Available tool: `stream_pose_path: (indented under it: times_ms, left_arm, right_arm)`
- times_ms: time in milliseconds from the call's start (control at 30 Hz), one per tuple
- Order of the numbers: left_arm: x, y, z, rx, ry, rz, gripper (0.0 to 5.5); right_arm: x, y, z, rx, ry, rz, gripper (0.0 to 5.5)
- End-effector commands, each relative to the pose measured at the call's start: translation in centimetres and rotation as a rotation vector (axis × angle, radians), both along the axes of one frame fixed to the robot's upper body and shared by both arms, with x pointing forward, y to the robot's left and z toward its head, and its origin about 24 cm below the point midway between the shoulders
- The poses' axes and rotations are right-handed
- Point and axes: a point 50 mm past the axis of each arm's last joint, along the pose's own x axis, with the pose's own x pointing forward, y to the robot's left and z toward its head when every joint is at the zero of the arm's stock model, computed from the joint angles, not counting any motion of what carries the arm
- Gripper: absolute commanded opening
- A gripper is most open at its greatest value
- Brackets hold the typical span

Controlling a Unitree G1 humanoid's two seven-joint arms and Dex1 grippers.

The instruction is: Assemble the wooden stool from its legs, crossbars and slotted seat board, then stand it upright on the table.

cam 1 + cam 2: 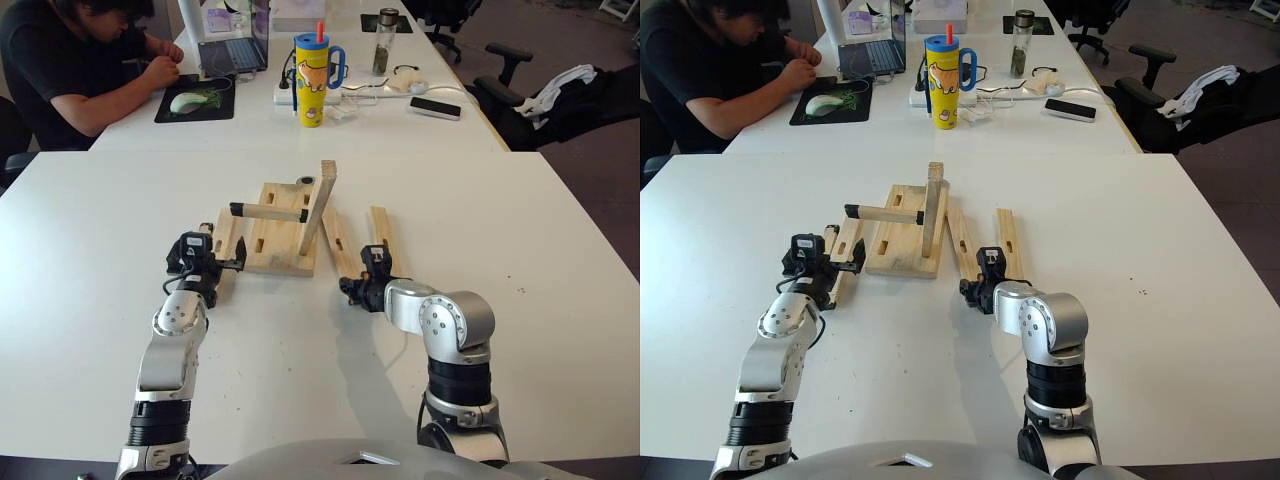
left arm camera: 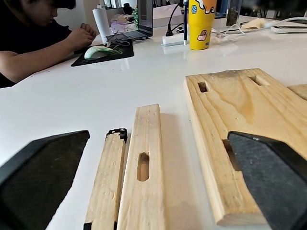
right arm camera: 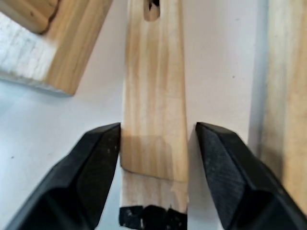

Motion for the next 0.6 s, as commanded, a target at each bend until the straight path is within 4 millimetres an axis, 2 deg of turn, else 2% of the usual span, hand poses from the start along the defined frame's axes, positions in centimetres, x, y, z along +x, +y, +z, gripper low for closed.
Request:
stream_pose_path:
  times_ms: [33,233,267,400,600]
  left_arm:
    - [0.3,-1.0,-0.8,0.062,0.066,-0.061,5.4]
    - [1.0,-2.3,-3.0,0.08,0.229,-0.147,5.4]
    - [1.0,-2.3,-3.4,0.079,0.256,-0.154,5.4]
    - [0.1,-3.1,-4.8,0.088,0.381,-0.258,5.4]
    - [-1.4,-4.2,-5.9,0.0,0.525,-0.342,5.4]
  right_arm:
    - [-0.1,-0.5,-0.7,-0.012,0.052,-0.031,2.82]
    - [0.7,-0.2,0.0,0.022,0.006,-0.044,2.82]
    - [0.8,-0.1,0.0,0.031,0.002,-0.041,2.62]
    - [1.1,0.0,0.9,0.073,-0.042,-0.048,2.09]
    - [2.7,-0.7,2.7,0.124,-0.15,-0.073,2.08]
